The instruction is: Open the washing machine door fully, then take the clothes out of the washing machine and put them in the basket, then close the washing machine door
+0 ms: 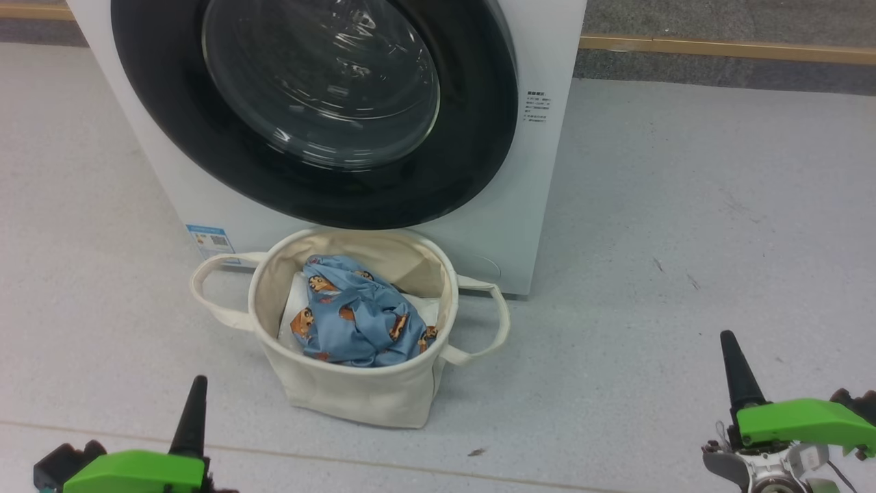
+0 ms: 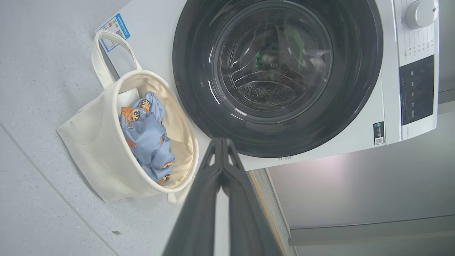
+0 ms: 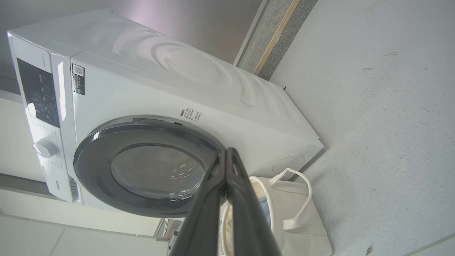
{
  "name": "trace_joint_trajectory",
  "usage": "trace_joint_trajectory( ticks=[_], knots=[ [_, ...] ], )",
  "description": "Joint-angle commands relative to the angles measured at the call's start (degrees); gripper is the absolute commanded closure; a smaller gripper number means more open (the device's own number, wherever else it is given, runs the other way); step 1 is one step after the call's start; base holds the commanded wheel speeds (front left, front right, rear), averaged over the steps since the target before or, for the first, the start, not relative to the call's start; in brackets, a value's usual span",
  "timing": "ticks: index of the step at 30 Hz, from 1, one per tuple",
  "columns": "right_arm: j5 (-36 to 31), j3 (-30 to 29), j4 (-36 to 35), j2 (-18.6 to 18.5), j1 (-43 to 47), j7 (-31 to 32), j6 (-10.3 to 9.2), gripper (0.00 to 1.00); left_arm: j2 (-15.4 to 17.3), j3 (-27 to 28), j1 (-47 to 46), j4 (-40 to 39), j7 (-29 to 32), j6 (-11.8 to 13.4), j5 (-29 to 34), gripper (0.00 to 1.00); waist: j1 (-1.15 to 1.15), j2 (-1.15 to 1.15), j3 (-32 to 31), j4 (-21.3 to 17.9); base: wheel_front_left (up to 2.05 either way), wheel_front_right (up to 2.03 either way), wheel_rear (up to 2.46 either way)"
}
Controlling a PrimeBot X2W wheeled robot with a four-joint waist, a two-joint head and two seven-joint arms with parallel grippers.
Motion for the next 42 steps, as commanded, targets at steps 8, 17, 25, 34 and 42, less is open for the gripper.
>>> trace_joint_trajectory(
  ticks=[8, 17, 25, 34, 42],
  knots=[
    [6.5, 0.5, -3.1, -0.4, -0.4, 1.7, 0.01, 1.0, -1.0, 3.2, -0.8, -3.4, 1.8, -0.3, -4.7, 1.0, 0.0, 0.0, 0.1, 0.5, 0.0, 0.0, 0.0],
    [12.5, 0.2, -4.0, -0.3, 0.2, 3.2, 0.0, 1.0, -2.4, 4.5, -0.3, -4.7, 3.3, -0.3, -8.9, 1.0, 0.0, 0.0, 0.2, 1.0, 0.0, 0.0, 0.0],
    [17.8, 0.0, -4.7, -0.3, 0.7, 4.6, 0.0, 1.0, -3.6, 5.7, 0.1, -5.8, 4.6, -0.4, -12.7, 1.0, 0.0, 0.0, 0.3, 1.4, 0.0, 0.0, 0.0],
    [23.1, -0.2, -5.5, -0.3, 1.2, 5.9, 0.0, 1.0, -4.9, 6.9, 0.5, -6.9, 5.9, -0.4, -16.5, 1.0, 0.0, 0.0, 0.4, 1.9, 0.0, 0.0, 0.0],
    [25.4, -0.3, -5.9, -0.3, 1.4, 6.5, 0.0, 1.0, -5.4, 7.4, 0.7, -7.4, 6.5, -0.4, -18.1, 1.0, 0.0, 0.0, 0.5, 2.1, 0.0, 0.0, 0.0]
  ],
)
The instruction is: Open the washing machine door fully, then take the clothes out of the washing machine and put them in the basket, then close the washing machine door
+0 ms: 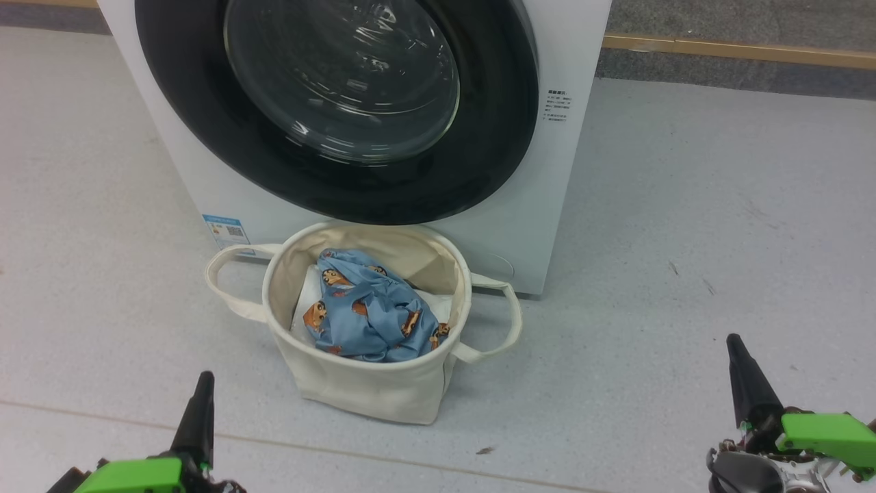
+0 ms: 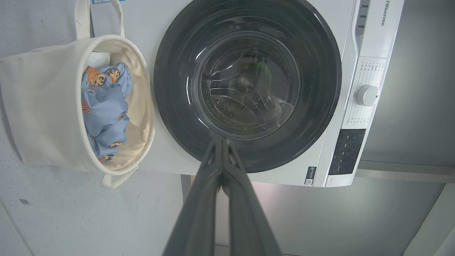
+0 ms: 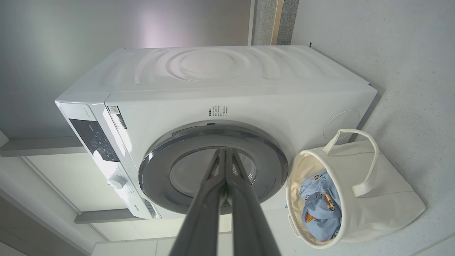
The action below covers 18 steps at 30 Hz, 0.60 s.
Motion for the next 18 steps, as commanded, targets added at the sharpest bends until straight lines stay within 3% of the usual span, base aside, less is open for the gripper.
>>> trace_joint_trajectory(
  ticks=[1, 18],
  knots=[
    [0.3, 1.1, -2.3, -0.3, -0.9, 0.4, 0.01, 1.0, 0.3, 2.0, -1.5, -2.2, 0.5, -0.4, -0.2, 1.0, 0.0, 0.0, 0.0, 0.0, 0.0, 0.0, 0.0],
    [0.3, 1.1, -2.3, -0.3, -0.9, 0.4, 0.01, 1.0, 0.3, 2.0, -1.5, -2.2, 0.5, -0.4, -0.2, 1.0, 0.0, 0.0, 0.0, 0.0, 0.0, 0.0, 0.0]
  ],
)
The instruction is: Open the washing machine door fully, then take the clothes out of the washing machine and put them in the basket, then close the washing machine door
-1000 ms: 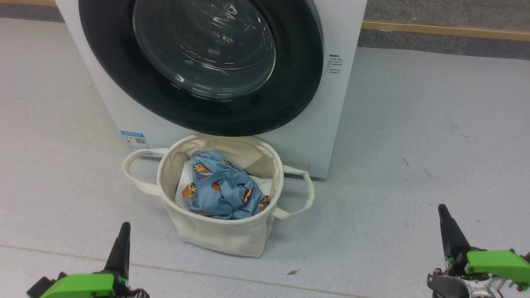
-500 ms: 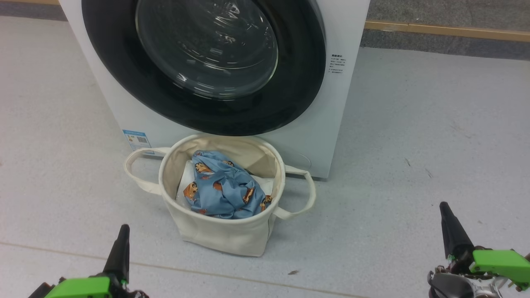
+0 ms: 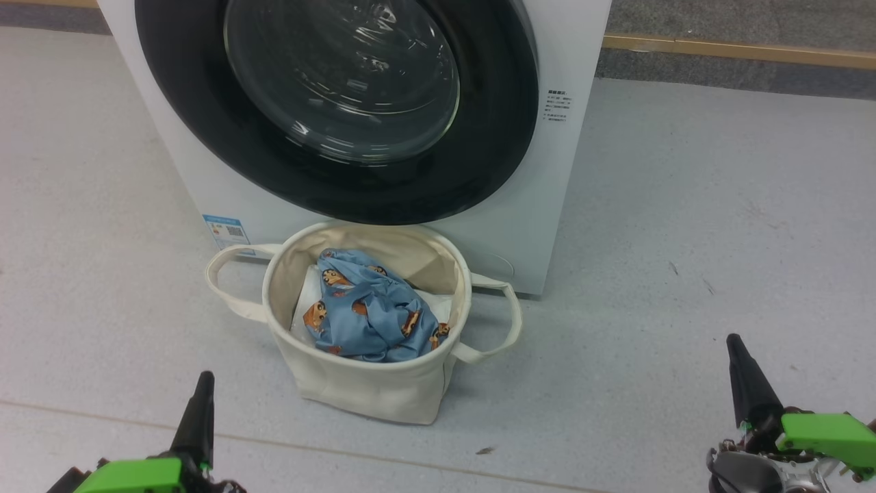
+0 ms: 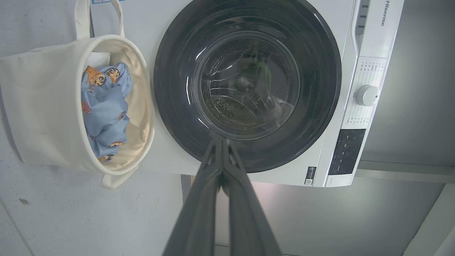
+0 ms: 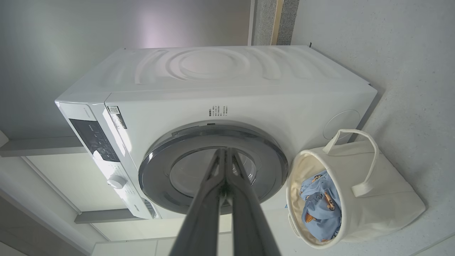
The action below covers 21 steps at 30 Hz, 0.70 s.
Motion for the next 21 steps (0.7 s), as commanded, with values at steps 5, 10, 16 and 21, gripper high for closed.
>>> trace_joint_trajectory(
  ticks=[5, 10, 16, 21],
  knots=[
    [0.3, 1.1, -2.3, -0.3, -0.9, 0.4, 0.01, 1.0, 0.3, 1.9, -1.5, -2.2, 0.5, -0.4, -0.2, 1.0, 0.0, 0.0, 0.0, 0.0, 0.0, 0.0, 0.0],
    [0.3, 1.1, -2.3, -0.3, -0.9, 0.4, 0.01, 1.0, 0.3, 1.9, -1.5, -2.2, 0.5, -0.4, -0.2, 1.0, 0.0, 0.0, 0.0, 0.0, 0.0, 0.0, 0.0],
    [0.3, 1.1, -2.3, -0.3, -0.9, 0.4, 0.01, 1.0, 0.3, 1.9, -1.5, -2.2, 0.5, -0.4, -0.2, 1.0, 0.0, 0.0, 0.0, 0.0, 0.0, 0.0, 0.0],
    [0.3, 1.1, -2.3, -0.3, -0.9, 0.4, 0.01, 1.0, 0.3, 1.9, -1.5, -2.2, 0.5, -0.4, -0.2, 1.0, 0.0, 0.0, 0.0, 0.0, 0.0, 0.0, 0.0]
  ],
)
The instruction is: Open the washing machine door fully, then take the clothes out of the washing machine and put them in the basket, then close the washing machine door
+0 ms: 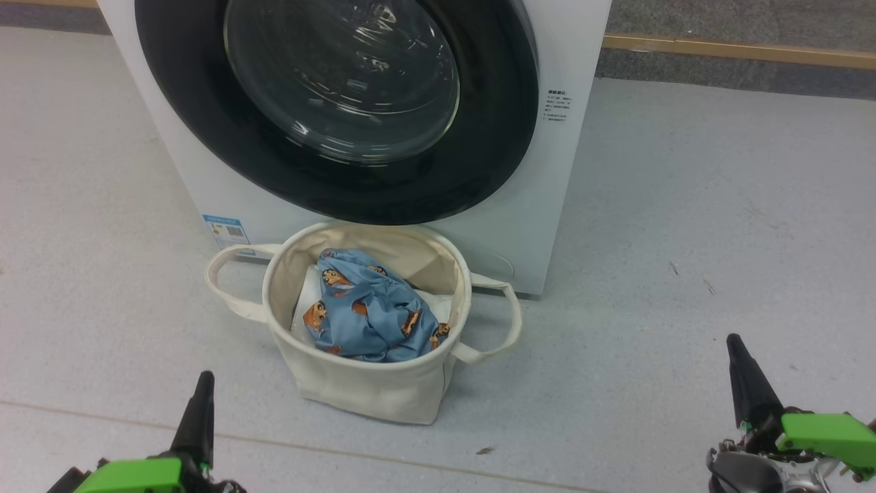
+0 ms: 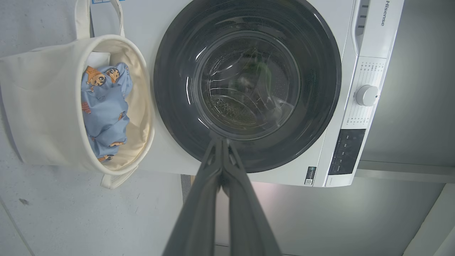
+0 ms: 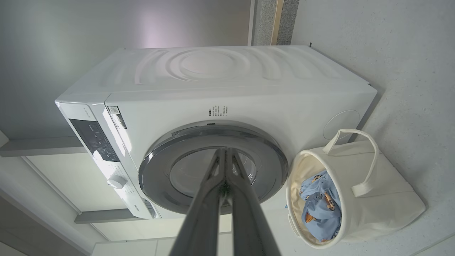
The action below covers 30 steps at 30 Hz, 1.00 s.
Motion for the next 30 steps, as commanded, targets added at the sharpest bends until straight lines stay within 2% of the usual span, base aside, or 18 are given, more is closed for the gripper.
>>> trace_joint_trajectory(
  ticks=[1, 30],
  knots=[
    [0.3, 1.1, -2.3, -0.3, -0.9, 0.4, 0.01, 1.0, 0.3, 1.9, -1.5, -2.2, 0.5, -0.4, -0.2, 1.0, 0.0, 0.0, 0.0, 0.0, 0.0, 0.0, 0.0],
    [0.3, 1.1, -2.3, -0.3, -0.9, 0.4, 0.01, 1.0, 0.3, 1.9, -1.5, -2.2, 0.5, -0.4, -0.2, 1.0, 0.0, 0.0, 0.0, 0.0, 0.0, 0.0, 0.0]
  ],
)
